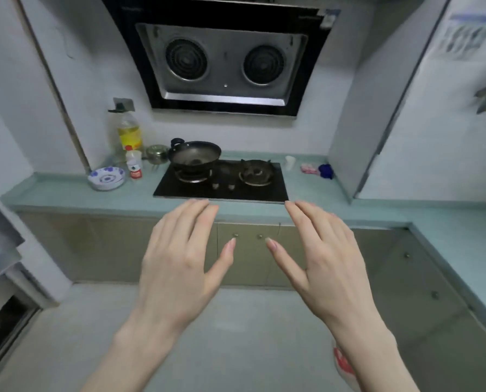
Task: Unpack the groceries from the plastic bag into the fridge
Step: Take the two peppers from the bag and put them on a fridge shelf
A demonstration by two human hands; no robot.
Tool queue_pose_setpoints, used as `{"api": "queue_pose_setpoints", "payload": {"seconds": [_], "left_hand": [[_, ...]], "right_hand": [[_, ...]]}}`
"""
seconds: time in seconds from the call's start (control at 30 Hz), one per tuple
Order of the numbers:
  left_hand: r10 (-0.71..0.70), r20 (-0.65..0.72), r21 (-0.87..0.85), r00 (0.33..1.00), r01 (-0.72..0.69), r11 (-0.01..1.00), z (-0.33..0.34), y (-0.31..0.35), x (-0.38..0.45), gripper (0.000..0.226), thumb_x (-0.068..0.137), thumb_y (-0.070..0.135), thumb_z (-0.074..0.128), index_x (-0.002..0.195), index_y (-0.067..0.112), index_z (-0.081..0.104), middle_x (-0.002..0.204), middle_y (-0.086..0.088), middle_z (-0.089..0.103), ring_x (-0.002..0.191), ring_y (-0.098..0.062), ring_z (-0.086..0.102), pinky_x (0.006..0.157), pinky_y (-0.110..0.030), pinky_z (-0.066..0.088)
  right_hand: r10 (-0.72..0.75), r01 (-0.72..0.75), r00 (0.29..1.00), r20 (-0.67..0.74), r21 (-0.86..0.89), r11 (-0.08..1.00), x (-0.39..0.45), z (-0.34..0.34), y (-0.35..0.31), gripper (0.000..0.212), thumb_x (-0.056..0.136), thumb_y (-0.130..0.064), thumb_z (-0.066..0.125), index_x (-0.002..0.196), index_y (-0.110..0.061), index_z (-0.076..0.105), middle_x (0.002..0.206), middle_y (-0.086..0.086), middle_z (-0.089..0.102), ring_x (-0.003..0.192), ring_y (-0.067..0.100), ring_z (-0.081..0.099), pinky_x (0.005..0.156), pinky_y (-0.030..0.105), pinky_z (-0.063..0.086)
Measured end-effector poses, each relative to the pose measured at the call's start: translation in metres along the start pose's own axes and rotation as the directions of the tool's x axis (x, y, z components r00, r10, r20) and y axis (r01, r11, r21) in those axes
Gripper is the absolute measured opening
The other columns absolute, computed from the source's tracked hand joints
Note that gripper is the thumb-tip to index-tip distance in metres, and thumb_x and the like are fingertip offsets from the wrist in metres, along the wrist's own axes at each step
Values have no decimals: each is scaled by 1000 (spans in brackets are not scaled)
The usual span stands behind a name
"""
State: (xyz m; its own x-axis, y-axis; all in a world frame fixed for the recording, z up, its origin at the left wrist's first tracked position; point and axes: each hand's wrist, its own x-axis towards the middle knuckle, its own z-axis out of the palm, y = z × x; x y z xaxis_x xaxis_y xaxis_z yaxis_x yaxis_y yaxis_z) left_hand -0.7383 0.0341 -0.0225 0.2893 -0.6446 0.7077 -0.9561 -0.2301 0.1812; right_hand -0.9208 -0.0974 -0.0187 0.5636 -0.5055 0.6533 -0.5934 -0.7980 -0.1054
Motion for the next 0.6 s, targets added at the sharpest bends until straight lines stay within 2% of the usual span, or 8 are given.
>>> {"api": "queue_pose_setpoints", "payload": {"seconds": [0.2, 0.3, 0.6], "left_hand": [[95, 113, -109, 989, -82, 991, 77, 102, 8, 54, 99, 45, 54, 135, 7, 63, 138, -9, 63, 131, -29, 57, 113, -42, 43], [112, 152, -140, 982, -90, 986, 109, 145, 7, 53, 99, 45, 54, 135, 8, 63, 138, -7, 63, 130, -28, 58, 112, -41, 43], [159, 289, -214, 944, -98, 972, 194, 232, -1, 52, 99, 44, 57, 136, 9, 62, 140, -6, 62, 136, -27, 54, 113, -40, 41]], "right_hand": [[135, -132, 990, 33, -70, 989, -52, -26, 108, 63, 103, -58, 48, 145, -11, 57, 143, 5, 61, 128, 27, 60, 108, 47, 47], [178, -175, 983, 38, -77, 982, -75, -35, 153, 63, 103, -57, 47, 145, -12, 57, 144, 3, 60, 131, 26, 58, 109, 48, 47], [377, -375, 926, 23, -52, 925, -139, -37, 263, 60, 103, -52, 51, 145, -10, 57, 146, 4, 60, 137, 26, 55, 113, 49, 44]]}}
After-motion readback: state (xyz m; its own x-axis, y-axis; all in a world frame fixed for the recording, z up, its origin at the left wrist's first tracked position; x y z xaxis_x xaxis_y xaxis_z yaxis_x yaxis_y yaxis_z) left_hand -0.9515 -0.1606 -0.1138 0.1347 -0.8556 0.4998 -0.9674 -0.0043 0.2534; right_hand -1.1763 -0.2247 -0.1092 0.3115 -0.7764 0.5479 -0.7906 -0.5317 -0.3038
